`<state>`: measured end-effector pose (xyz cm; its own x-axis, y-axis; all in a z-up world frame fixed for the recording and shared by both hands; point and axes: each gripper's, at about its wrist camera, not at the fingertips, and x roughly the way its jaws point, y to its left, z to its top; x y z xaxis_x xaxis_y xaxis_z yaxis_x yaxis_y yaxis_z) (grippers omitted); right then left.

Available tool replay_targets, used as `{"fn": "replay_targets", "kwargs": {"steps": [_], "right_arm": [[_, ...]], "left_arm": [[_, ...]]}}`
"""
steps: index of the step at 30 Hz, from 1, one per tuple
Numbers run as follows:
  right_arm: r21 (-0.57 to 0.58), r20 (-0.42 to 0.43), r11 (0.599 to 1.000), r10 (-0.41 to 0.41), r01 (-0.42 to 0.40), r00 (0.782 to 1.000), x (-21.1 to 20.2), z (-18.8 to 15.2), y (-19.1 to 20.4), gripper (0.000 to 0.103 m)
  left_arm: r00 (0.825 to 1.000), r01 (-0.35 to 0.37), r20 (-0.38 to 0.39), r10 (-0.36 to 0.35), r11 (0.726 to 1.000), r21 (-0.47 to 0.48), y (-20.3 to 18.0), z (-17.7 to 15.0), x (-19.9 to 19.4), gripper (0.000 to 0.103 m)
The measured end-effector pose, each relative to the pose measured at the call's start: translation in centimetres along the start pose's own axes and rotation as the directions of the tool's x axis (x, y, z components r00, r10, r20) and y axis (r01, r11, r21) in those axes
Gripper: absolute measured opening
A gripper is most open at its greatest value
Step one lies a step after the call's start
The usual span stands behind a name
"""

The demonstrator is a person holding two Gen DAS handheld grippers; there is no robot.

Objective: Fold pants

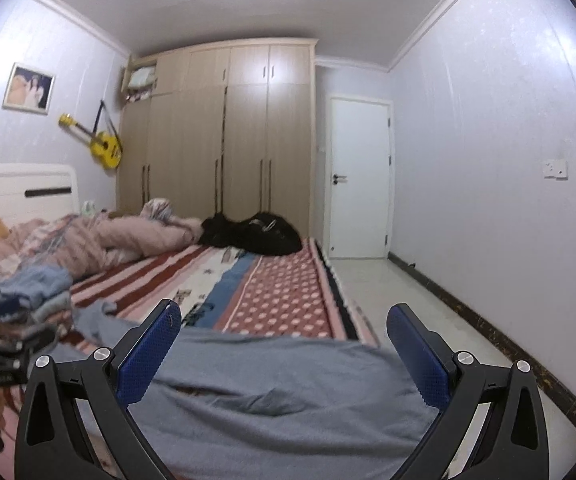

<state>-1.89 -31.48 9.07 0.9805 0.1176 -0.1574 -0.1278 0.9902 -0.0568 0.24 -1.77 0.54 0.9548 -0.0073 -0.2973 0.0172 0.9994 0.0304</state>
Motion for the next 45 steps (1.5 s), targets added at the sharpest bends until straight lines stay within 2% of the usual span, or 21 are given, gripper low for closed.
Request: {"fn": "replay_targets", "kwargs": {"steps": [6, 12, 31, 45], "right_arm": [[-0.039, -0.027, 0.999, 0.008, -0.009, 1.000, 0.0, 0.4, -0.1, 0.103], [-0.012, -0.078, 0.999, 0.039, -0.040, 0.996, 1.0, -0.6, -0.1, 0.103], [-0.016, -0.132, 0.994, 0.106, -0.109, 0.986, 2.0, -1.9, 1.4, 0.103], [-0.002, -0.165, 0.992, 0.126, -0.128, 0.978, 3.1, -2.8, 1.9, 0.103]], "left_arm": [[1.000, -0.002, 0.003, 0.002, 1.000, -0.002, -0.1, 0.0, 0.0, 0.102], [1.000, -0.006, 0.006, 0.006, 1.000, -0.009, 0.0, 0.2, 0.0, 0.102], [1.000, -0.007, -0.002, 0.007, 1.000, -0.022, 0.2, 0.2, 0.3, 0.102], [1.000, -0.002, -0.020, 0.001, 0.999, -0.032, 0.7, 0.0, 0.8, 0.102]]}}
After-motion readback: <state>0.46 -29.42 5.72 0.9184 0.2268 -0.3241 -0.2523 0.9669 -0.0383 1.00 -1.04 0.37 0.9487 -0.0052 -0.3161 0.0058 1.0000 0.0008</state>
